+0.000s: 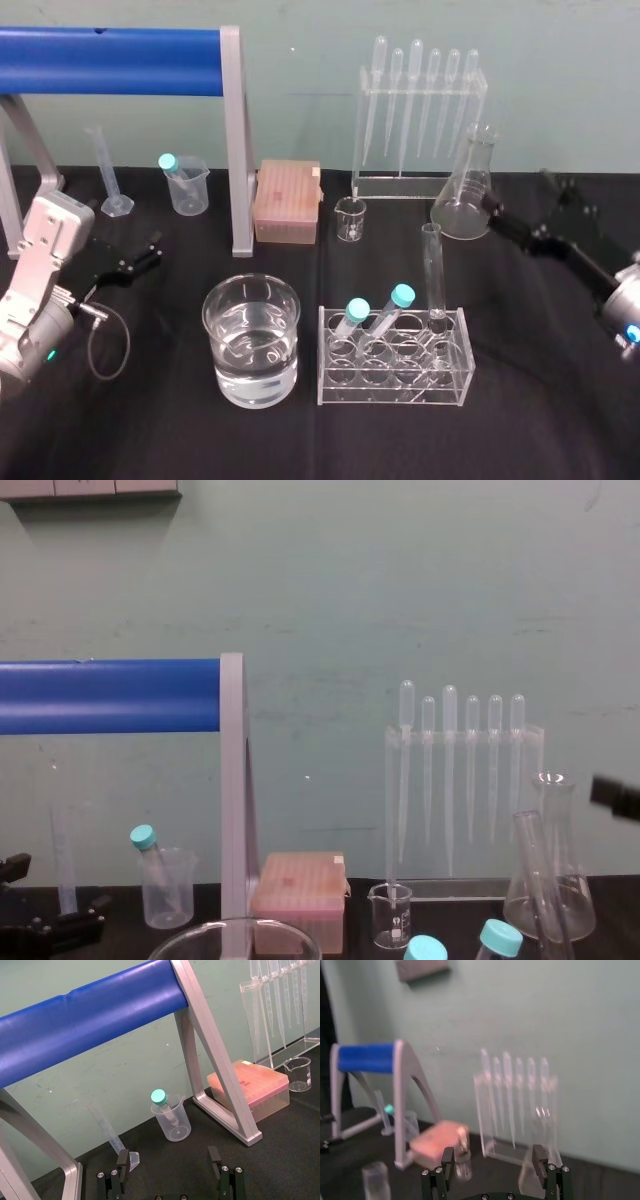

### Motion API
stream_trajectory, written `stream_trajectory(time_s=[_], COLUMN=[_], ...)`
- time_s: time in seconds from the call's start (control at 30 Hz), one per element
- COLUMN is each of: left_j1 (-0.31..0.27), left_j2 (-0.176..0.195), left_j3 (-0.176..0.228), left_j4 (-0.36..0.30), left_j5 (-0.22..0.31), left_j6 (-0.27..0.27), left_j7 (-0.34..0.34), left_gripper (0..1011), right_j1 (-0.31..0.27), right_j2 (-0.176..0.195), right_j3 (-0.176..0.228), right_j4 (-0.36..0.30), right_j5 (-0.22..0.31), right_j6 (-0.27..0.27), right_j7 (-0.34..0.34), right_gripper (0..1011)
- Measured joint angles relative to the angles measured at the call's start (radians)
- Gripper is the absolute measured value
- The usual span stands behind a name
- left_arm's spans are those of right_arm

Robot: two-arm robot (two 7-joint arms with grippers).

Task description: Hold the test tube with one hand and immerse one end into the beaker, then return it to the test tube rack.

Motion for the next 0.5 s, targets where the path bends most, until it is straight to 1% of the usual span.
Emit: stream_trajectory(time_s=[0.03,0.1,0.13,0.23,0.27,0.3,0.37,0.5], left_j1=[0.0,0.0,0.0,0.0,0.0,0.0,0.0,0.0], left_j2=[0.0,0.0,0.0,0.0,0.0,0.0,0.0,0.0], left_j3=[0.0,0.0,0.0,0.0,0.0,0.0,0.0,0.0], left_j4=[0.0,0.0,0.0,0.0,0.0,0.0,0.0,0.0], left_j5=[0.0,0.0,0.0,0.0,0.0,0.0,0.0,0.0], left_j6=[0.0,0.0,0.0,0.0,0.0,0.0,0.0,0.0], left_j7=[0.0,0.0,0.0,0.0,0.0,0.0,0.0,0.0], left_gripper=[1000,1000,1000,1000,1000,1000,1000,1000], right_j1=[-0.004,-0.006,-0.008,-0.008,-0.007,-0.007,-0.004,-0.004], right_j2=[-0.01,-0.018,-0.029,-0.045,-0.055,-0.055,-0.067,-0.065], right_j3=[0.0,0.0,0.0,0.0,0.0,0.0,0.001,0.001], right_j4=[0.017,0.033,0.052,0.079,0.097,0.097,0.116,0.112], right_j5=[0.002,0.005,0.01,0.017,0.022,0.022,0.029,0.029], right_j6=[0.016,0.029,0.043,0.062,0.072,0.072,0.081,0.081], right_j7=[-0.007,-0.011,-0.013,-0.014,-0.014,-0.014,-0.008,-0.008], right_gripper=[1000,1000,1000,1000,1000,1000,1000,1000])
